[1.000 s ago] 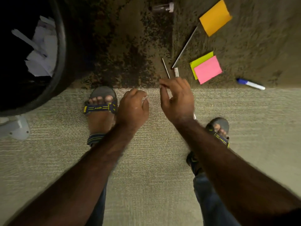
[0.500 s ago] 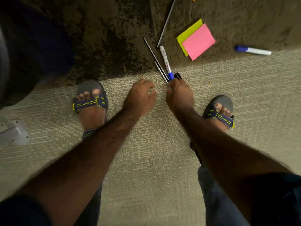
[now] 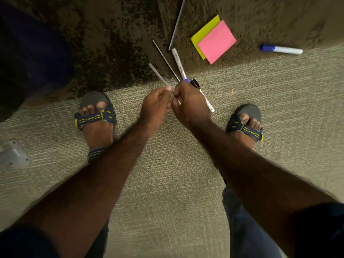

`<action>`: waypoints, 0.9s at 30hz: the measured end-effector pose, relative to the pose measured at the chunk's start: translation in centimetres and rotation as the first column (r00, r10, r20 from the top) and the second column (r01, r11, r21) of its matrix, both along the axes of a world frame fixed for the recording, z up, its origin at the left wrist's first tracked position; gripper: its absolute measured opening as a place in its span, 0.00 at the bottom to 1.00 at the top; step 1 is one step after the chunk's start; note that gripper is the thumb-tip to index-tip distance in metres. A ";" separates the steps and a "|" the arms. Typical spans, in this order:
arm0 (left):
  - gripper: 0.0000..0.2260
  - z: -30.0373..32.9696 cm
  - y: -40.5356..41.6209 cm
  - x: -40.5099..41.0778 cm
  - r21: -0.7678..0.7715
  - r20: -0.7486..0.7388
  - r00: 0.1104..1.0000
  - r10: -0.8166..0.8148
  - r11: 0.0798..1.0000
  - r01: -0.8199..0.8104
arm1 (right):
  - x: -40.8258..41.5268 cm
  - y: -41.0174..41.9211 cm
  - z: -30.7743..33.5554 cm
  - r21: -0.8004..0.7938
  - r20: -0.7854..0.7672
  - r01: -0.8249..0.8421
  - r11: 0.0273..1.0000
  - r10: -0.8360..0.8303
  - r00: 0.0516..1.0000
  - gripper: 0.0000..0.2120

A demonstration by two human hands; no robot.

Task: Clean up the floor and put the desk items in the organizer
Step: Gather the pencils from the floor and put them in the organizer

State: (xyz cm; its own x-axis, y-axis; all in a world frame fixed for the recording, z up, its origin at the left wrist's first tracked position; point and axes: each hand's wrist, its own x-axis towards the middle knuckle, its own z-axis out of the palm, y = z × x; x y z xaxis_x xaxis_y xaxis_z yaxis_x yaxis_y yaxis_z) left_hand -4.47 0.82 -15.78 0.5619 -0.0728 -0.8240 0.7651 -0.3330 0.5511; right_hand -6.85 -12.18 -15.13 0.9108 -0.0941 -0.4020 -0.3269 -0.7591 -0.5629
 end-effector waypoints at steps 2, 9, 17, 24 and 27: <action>0.16 -0.1 0.1 0.5 -0.098 -0.021 0.988 0.154 0.983 -0.155 | 0.5 0.8 0.9 0.056 0.027 -0.004 0.998 0.003 1.000 0.05; 0.10 -0.4 1.7 2.0 -0.058 -0.073 0.955 0.289 0.954 -0.293 | 3.3 2.2 1.0 0.025 0.049 -0.044 0.999 0.042 0.998 0.08; 0.09 -0.6 3.6 3.9 -0.107 -0.143 0.923 0.357 0.922 -0.373 | 7.9 1.9 -1.6 -0.283 -0.175 -0.130 0.950 0.082 0.981 0.11; 0.06 -0.6 3.6 6.7 -0.110 -0.217 0.879 0.425 0.884 -0.455 | 9.8 2.4 -2.4 -0.288 -0.232 -0.200 0.937 0.135 0.963 0.16; 0.05 -0.7 3.4 7.6 -0.116 -0.239 0.867 0.437 0.873 -0.473 | 10.2 2.5 -2.1 -0.257 -0.246 -0.193 0.947 0.129 0.961 0.15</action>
State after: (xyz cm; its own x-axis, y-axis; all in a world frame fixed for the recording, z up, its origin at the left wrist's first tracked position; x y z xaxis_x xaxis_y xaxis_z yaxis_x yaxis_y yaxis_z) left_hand 3.09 4.18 -16.51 0.3913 0.0061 -0.9202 0.9078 0.1616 0.3871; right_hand 3.40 -9.66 -17.20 0.8129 -0.0896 -0.5755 -0.2795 -0.9269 -0.2506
